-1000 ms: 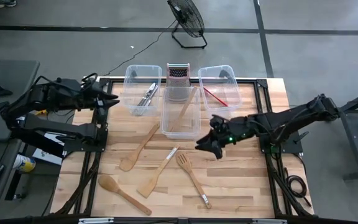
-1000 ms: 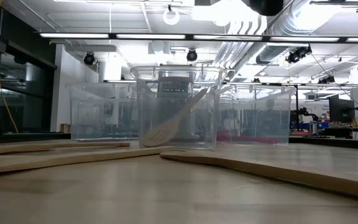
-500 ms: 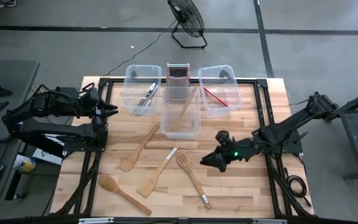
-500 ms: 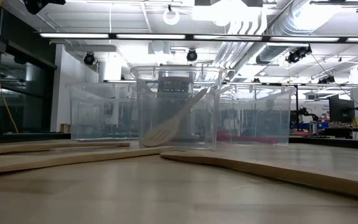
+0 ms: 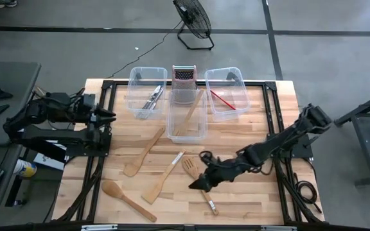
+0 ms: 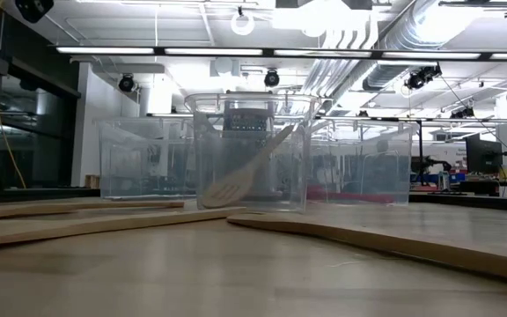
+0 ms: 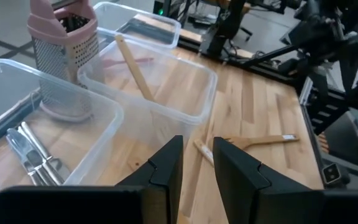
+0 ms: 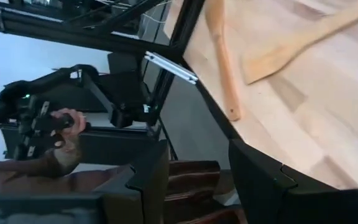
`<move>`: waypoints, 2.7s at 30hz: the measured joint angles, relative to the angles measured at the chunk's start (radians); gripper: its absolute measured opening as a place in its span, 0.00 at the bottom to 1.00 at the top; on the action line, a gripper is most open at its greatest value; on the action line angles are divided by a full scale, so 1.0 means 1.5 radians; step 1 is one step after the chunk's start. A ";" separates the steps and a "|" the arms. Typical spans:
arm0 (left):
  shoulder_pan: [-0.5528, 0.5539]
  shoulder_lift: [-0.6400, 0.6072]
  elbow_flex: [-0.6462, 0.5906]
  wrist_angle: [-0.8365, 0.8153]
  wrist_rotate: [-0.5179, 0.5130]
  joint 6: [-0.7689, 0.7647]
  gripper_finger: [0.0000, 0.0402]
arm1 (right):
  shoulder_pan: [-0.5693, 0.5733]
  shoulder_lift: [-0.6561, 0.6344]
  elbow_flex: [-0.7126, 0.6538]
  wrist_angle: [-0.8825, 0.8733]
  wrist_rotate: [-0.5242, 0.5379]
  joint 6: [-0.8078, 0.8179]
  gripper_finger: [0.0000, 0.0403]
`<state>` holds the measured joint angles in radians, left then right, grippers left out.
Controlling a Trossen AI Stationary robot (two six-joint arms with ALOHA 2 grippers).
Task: Pick & Place Kitchen Items
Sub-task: Put the brown serving spoon into the middle transparent bin
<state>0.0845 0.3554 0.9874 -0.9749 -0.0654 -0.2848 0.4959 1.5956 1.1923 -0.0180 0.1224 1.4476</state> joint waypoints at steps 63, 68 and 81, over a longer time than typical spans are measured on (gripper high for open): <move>0.000 -0.020 0.000 -0.017 0.035 0.017 0.22 | -0.074 0.430 0.382 -0.638 -0.084 -0.019 0.54; 0.000 -0.020 0.000 -0.017 0.035 0.012 0.22 | -0.069 0.454 0.384 -0.624 -0.137 -0.004 0.51; 0.000 -0.020 0.000 -0.016 0.036 0.012 0.22 | -0.052 0.484 0.386 -0.658 -0.140 0.009 0.35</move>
<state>0.0845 0.3252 0.9871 -0.9987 -0.0116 -0.2672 0.4179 2.3222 1.7706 -1.0047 -0.0874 1.4616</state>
